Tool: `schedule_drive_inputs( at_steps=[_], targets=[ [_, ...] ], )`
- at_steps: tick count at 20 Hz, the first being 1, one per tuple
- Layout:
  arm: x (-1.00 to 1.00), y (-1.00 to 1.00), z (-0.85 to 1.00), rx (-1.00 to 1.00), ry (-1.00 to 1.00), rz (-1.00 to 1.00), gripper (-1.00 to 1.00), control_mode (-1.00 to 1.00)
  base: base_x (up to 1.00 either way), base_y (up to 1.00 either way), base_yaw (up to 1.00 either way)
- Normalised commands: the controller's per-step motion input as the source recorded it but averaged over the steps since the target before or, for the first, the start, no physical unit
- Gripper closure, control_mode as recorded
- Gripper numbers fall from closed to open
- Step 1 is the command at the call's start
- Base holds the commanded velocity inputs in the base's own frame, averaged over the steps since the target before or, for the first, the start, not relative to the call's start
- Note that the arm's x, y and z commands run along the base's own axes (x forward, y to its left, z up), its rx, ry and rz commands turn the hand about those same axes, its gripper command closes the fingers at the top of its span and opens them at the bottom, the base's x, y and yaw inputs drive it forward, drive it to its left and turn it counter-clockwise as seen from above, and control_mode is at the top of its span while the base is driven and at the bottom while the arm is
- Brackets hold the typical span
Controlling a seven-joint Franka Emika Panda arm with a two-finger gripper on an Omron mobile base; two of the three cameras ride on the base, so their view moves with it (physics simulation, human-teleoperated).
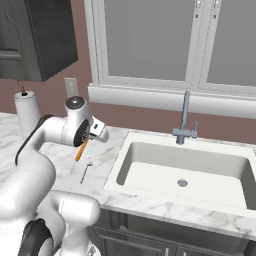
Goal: Organize the utensils by type. Pick up the wooden spoons from the counter and place them in the open cabinet. Then pick up the metallic utensils from the counter and place them in the open drawer.
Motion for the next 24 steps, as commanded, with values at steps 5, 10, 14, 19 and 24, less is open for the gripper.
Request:
schedule_drive_inputs(
  at_steps=[5,10,14,19,24],
  targets=[
    [-0.52,0.00,0.49,-0.12,-0.23,0.05,1.00,-1.00,0.00,0.00,0.00],
    [-0.29,0.00,0.47,-0.04,-0.02,0.00,1.00,-1.00,0.00,0.00,0.00],
    [-0.13,0.00,0.43,0.00,0.11,0.00,1.00,-1.00,0.00,0.00,0.00],
    [-0.06,-0.04,0.40,0.00,0.13,0.01,1.00,-1.00,0.00,0.00,0.00],
    [-0.02,0.00,0.07,0.00,0.05,0.00,1.00,-1.00,0.00,0.00,0.00]
  ],
)
